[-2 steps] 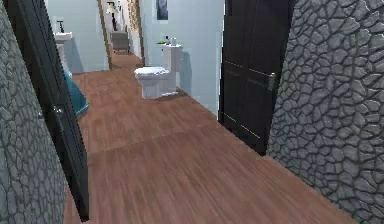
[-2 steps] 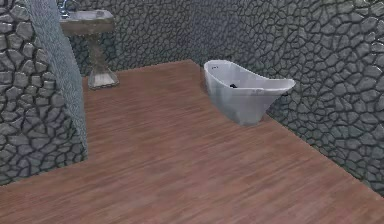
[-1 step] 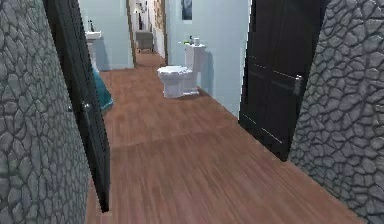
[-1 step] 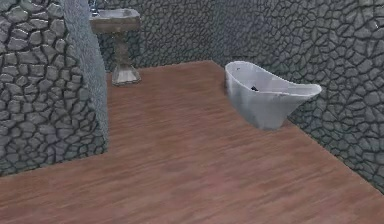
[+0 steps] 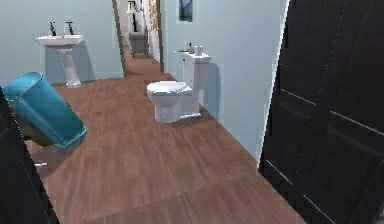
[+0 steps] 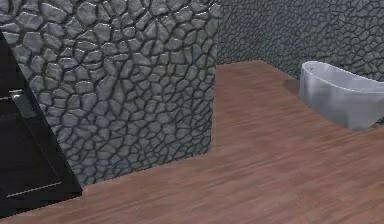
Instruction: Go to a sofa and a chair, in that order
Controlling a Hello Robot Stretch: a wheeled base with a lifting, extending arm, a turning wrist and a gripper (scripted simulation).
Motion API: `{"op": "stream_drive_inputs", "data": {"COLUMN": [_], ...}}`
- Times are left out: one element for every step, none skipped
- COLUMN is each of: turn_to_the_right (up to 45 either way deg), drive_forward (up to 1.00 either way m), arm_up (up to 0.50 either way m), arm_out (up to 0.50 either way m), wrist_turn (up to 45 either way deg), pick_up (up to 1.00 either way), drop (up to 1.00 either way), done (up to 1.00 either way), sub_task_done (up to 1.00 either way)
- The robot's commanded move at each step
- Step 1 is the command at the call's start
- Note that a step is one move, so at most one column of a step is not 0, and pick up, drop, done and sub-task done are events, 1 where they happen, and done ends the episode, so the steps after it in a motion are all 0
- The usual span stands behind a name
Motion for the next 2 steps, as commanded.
{"op": "stream_drive_inputs", "data": {"turn_to_the_right": [-12.0, 0.0], "drive_forward": [0.0, 0.2], "arm_up": [0.0, 0.0], "arm_out": [0.0, 0.0], "wrist_turn": [0.0, 0.0], "pick_up": [0.0, 0.0], "drop": [0.0, 0.0], "done": [0.0, 0.0], "sub_task_done": [0.0, 0.0]}}
